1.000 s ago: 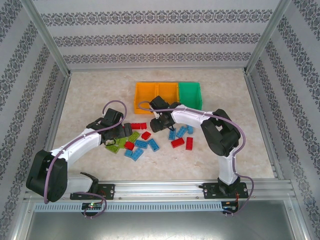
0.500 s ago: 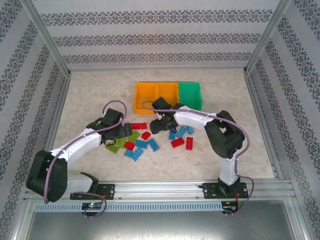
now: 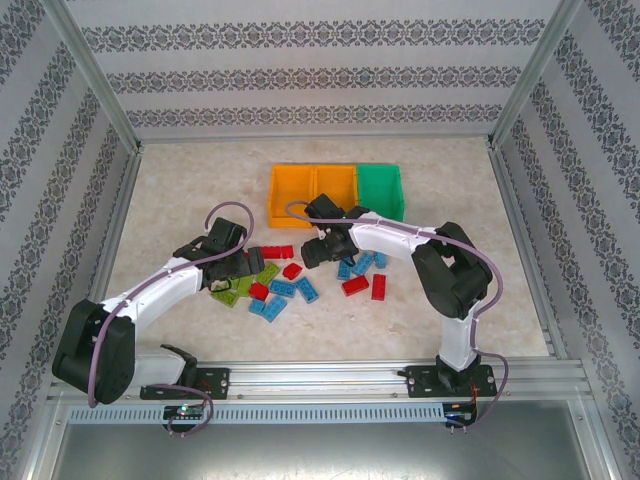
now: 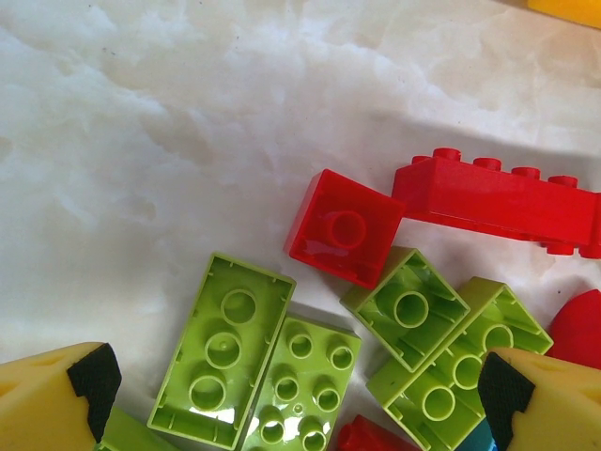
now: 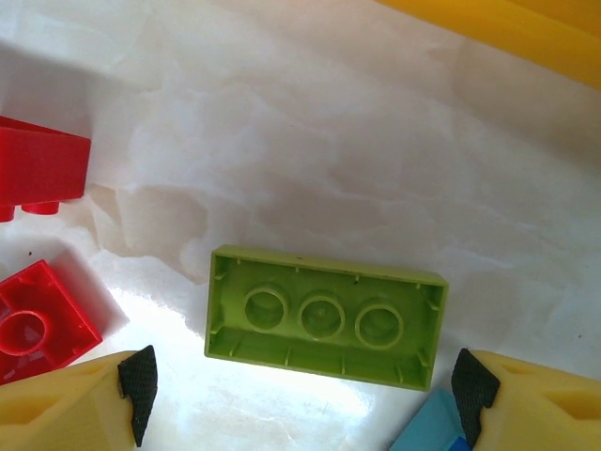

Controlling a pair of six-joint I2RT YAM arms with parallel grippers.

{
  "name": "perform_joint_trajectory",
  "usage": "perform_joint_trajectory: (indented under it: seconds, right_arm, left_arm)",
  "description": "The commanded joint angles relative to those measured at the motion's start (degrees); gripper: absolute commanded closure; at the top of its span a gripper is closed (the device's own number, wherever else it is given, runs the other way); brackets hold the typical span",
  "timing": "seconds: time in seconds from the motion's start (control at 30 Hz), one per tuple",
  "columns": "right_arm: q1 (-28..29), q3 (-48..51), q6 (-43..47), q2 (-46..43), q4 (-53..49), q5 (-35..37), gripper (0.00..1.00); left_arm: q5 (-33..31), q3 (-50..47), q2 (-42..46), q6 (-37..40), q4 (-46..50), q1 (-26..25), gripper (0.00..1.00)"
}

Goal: Sort the legos into containers by color

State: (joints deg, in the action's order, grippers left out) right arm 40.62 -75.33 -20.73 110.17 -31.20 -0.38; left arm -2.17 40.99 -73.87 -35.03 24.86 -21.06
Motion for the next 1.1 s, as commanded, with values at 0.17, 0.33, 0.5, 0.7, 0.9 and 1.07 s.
perform_joint_trajectory:
  seconds: [0.17,0.33,0.5,0.7,0.9,1.07]
  right_arm:
    - [-0.2,-3.3,-0.2,3.4,-2.1,0.8,0.15]
    - [-0.4,-4.4,0.3,5.3,-3.1,1.3,0.17]
    - [-0.6,-3.7,0.4,5.8,-2.8,1.0,0.25]
    - [-0.6,-4.0,0.3,4.6,-2.6,1.5,0.39]
    - [-1.8,-4.9,0.2,-0.4,-2.6,1.8,0.41]
    - [-5.7,-8.8,0.8,-2.6,-2.8,0.8,0.39]
  left_arm:
    - [-1.3,-0.7,1.6,-0.7,0.1,-0.8,0.00]
    - [-1.4,-0.8,1.6,-0.5,0.1,-0.8,0.00]
    - [-1.7,-0.8,1.7,-0.5,0.1,-0.9,0.00]
    - [-1.9,-0.6,1.8,-0.4,0.3,-0.8,0.00]
    - [-2.0,-0.4,2.1,-0.4,0.6,-0.9,0.00]
    - [-1.6,-0.5,2.9,-0.4,2.0,-0.9,0.00]
